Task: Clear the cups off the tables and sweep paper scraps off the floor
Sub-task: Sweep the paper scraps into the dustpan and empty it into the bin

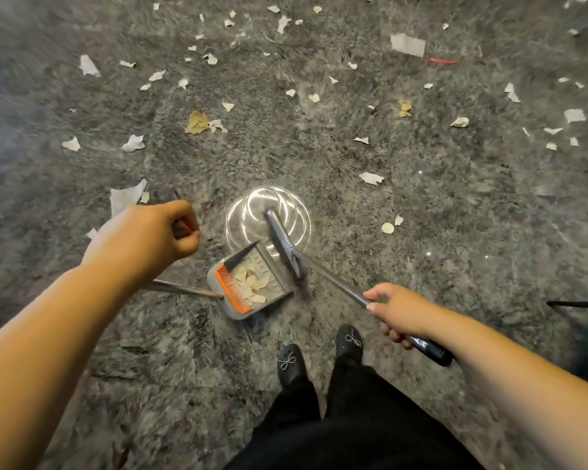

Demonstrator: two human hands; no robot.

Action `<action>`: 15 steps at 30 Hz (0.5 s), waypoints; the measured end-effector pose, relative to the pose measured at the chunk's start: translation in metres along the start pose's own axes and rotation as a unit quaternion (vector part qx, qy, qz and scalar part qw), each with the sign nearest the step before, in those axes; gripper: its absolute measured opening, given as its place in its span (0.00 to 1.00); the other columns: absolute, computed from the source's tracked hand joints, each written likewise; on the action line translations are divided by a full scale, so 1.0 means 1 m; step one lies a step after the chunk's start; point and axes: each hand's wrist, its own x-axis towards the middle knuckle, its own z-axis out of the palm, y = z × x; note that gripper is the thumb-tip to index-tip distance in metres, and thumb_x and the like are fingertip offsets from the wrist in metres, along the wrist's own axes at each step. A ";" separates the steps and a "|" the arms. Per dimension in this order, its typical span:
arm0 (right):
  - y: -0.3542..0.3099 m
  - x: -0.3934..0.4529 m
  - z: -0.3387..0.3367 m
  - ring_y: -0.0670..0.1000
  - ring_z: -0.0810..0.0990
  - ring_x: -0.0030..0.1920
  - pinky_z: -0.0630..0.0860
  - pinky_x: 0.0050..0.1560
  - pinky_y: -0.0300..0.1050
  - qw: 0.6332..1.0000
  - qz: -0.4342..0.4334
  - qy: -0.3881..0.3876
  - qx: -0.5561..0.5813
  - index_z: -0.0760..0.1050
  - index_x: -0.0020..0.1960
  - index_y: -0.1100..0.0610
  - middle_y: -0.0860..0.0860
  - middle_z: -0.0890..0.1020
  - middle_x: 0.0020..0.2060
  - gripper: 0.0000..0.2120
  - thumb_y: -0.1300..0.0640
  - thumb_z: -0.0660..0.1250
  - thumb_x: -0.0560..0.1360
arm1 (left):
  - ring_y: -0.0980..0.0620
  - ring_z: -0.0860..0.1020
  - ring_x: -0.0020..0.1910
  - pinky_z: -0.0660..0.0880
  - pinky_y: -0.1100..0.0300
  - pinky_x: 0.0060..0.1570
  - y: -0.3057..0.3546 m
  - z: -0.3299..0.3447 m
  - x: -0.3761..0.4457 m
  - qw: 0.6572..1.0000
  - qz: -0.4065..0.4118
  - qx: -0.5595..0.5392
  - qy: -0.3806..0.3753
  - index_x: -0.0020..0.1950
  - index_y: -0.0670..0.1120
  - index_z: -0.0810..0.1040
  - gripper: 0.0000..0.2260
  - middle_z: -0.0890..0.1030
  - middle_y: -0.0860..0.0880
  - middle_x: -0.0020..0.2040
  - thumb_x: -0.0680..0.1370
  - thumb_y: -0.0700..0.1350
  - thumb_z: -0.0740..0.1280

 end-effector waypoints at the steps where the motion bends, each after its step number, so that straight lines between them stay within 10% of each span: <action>1: -0.007 0.007 -0.003 0.46 0.69 0.18 0.66 0.19 0.35 1.000 -0.002 0.004 0.000 0.67 0.67 0.52 0.55 0.74 0.31 0.14 0.57 0.59 0.81 | 0.48 0.72 0.30 0.72 0.57 0.33 -0.006 -0.004 -0.002 1.000 -0.016 -0.003 0.001 0.40 0.55 0.77 0.05 0.72 0.57 0.29 0.71 0.48 0.73; 15: -0.122 0.145 -0.035 0.52 0.70 0.22 0.68 0.26 0.39 0.984 -0.026 0.000 -0.178 0.67 0.63 0.55 0.58 0.74 0.28 0.10 0.58 0.58 0.81 | 0.45 0.75 0.36 0.74 0.55 0.35 -0.074 -0.008 -0.018 0.980 -0.199 0.003 -0.014 0.40 0.57 0.75 0.06 0.77 0.50 0.33 0.72 0.52 0.71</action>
